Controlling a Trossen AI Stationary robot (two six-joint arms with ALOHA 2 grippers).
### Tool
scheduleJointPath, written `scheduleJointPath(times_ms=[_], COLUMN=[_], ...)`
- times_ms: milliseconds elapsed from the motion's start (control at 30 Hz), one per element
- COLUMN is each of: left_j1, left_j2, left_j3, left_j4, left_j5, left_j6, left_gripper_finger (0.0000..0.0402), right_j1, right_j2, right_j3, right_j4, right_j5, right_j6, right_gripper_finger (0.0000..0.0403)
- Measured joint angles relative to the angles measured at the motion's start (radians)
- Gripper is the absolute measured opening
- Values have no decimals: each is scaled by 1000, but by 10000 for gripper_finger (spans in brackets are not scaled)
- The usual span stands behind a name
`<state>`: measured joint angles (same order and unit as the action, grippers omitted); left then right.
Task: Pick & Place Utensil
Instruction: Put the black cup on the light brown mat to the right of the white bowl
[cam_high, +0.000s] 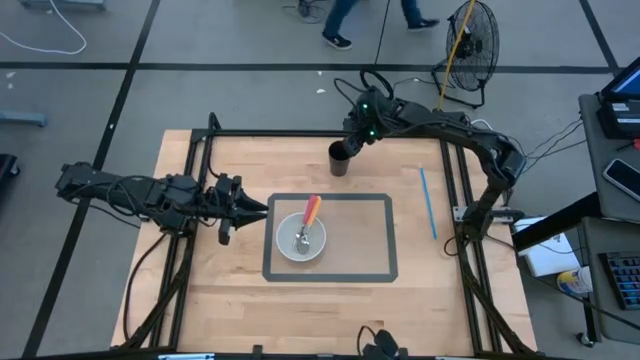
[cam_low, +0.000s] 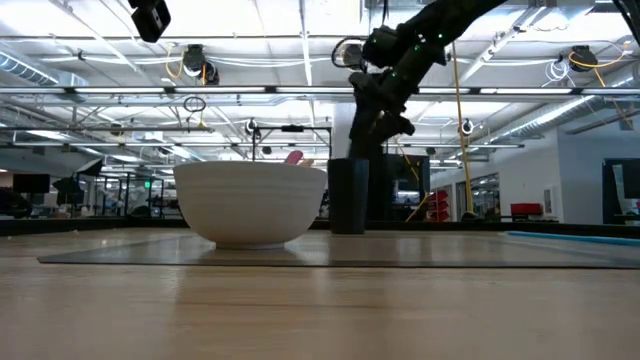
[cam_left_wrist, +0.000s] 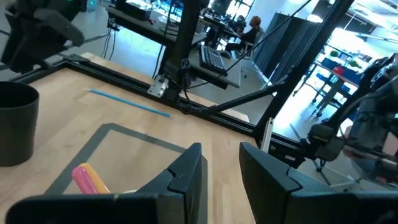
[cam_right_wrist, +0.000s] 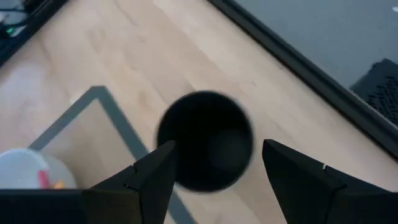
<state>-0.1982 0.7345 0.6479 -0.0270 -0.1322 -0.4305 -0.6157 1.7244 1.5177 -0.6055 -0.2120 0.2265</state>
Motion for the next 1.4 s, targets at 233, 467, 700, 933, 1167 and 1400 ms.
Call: scheduleJointPath(times_ms=[233, 467, 700, 933, 1167, 1400], left_j1=[0, 0, 0, 0, 0, 0], left_j2=[0, 0, 1, 1, 1, 1], left_j3=[0, 0, 0, 0, 0, 0], left_j4=[-7, -7, -8, -8, -13, -48], left_j5=[-22, -35, -36, -63, -71, -72], left_j6=[13, 29, 27, 37, 37, 24], left_gripper_finger=[113, 113, 113, 113, 113, 113], right_j1=[-14, -11, -13, -16, -15, -10], right_j2=[35, 88, 97, 97, 97, 96], right_j3=[1, 0, 0, -3, -35, -51], right_j4=[-12, -8, -5, -13, 5, 20], right_j5=[1, 2, 47, 55, 52, 53], right_j6=[15, 20, 23, 42, 78, 118], right_gripper_finger=[231, 227, 226, 216, 189, 167])
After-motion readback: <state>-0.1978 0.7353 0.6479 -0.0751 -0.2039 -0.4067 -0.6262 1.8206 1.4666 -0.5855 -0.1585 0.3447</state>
